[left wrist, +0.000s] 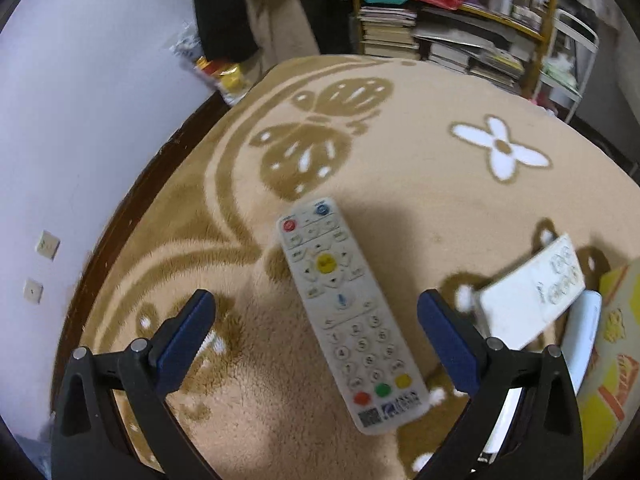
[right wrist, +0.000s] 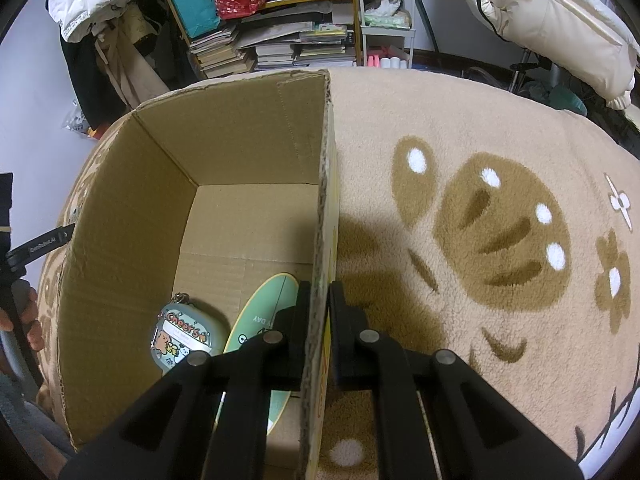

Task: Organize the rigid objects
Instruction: 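Move the open left tool down onto the white TV remote and close, then lift the white remote with the left tool and carry it over the box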

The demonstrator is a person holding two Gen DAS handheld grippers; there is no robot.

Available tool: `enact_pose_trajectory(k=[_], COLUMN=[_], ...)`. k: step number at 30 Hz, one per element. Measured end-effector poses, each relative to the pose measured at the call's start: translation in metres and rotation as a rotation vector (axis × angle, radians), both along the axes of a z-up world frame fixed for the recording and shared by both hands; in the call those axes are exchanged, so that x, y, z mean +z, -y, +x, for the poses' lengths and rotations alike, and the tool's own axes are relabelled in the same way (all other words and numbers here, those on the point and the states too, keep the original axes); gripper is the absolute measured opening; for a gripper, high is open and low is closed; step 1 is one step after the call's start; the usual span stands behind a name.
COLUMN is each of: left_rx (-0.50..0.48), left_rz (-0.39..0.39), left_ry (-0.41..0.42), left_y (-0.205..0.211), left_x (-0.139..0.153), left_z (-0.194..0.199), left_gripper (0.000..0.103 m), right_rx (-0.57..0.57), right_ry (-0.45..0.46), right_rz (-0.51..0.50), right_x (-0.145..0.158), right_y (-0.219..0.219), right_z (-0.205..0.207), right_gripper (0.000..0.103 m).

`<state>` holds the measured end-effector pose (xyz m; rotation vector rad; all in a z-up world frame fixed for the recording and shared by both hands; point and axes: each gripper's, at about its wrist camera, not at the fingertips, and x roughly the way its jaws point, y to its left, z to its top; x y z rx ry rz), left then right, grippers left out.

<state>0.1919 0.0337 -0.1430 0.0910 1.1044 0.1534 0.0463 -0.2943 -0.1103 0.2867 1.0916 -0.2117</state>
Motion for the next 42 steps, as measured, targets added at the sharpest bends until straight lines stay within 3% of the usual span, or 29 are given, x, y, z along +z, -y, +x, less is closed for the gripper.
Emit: enact_pose_trajectory(k=[4, 7, 11, 14, 17, 21, 24, 42], left_rx=[0.042, 0.075, 0.092, 0.116, 0.082, 0.033, 0.015, 0.047], left_rz=[-0.005, -0.047, -0.096, -0.154, -0.138, -0.133, -0.133, -0.179], left_ry=[-0.029, -0.085, -0.091, -0.109, -0.108, -0.094, -0.114, -0.08], left_y=[-0.007, -0.012, -0.018, -0.022, -0.014, -0.001, 0.002, 0.0], left_x=[-0.017, -0.029, -0.033, -0.034, -0.031, -0.027, -0.023, -0.004], left_z=[0.001, 0.004, 0.007, 0.005, 0.005, 0.002, 0.003, -0.008], left_gripper=[0.1, 0.1, 0.099, 0.09, 0.075, 0.048, 0.041, 0.04], right_rx=[0.0, -0.001, 0.0, 0.0, 0.0, 0.001, 0.005, 0.002], right_ry=[-0.001, 0.0, -0.001, -0.001, -0.001, -0.002, -0.003, -0.001], right_rz=[-0.002, 0.001, 0.0, 0.0, 0.0, -0.003, -0.007, -0.01], right_x=[0.0, 0.0, 0.0, 0.0, 0.0, 0.0, -0.002, -0.005], right_y=[0.001, 0.001, 0.002, 0.002, 0.002, 0.002, 0.003, 0.001], right_z=[0.0, 0.0, 0.0, 0.0, 0.0, 0.0, 0.0, -0.004], right_gripper=[0.009, 0.009, 0.009, 0.009, 0.009, 0.009, 0.009, 0.009])
